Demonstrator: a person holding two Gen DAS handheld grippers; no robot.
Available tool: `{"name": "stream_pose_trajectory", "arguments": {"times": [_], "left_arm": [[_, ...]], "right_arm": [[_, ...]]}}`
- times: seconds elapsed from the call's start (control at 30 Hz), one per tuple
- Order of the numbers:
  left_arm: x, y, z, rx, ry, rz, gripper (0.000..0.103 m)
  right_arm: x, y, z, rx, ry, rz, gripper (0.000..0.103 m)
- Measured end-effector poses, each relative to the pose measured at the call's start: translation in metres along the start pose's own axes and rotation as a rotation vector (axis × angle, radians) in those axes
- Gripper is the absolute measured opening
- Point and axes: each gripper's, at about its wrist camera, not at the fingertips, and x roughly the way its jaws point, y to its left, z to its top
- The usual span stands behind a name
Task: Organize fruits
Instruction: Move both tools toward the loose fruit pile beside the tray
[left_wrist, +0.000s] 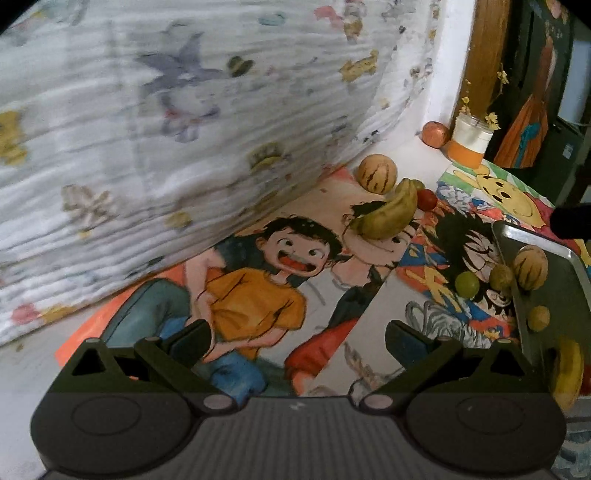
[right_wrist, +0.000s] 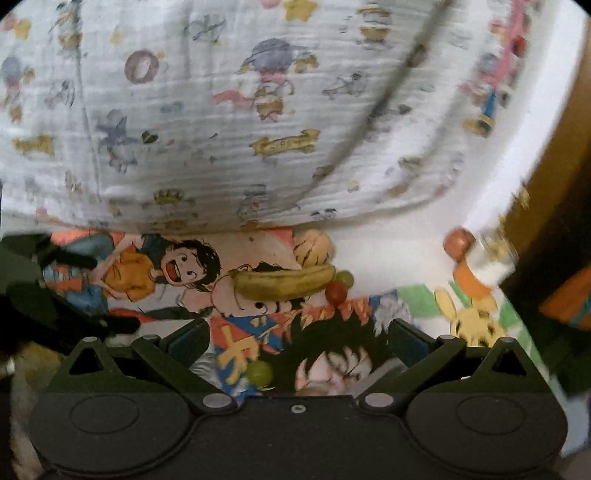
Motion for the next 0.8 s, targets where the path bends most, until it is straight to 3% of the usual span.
{"name": "stream_pose_trajectory", "arguments": {"times": [0.2, 0.4, 0.53, 0.8], "left_arm": [[0.011, -0.011, 0.008, 0.056, -0.04, -0.033, 0.103], [0.028, -0.015, 0.01, 0.045, -0.024, -0.045, 0.103], [0.035, -0.018, 0.008, 0.035, -0.012, -0.066, 0.103], [0.043, -0.034, 0.005, 0.048, 0.007, -0.088, 0.103]], "right_arm": [[0.03, 0.004, -0.003, -0.277, 0.101, 0.052, 0.102], [0.053, 0.019, -0.011, -0.441, 0.182, 0.12, 0.102], [0.063, 0.02, -0.016, -0.477, 0.22, 0.162, 0.102], [0.075, 0.005, -0.023, -0.453, 0.279, 0.163, 0.102]]}}
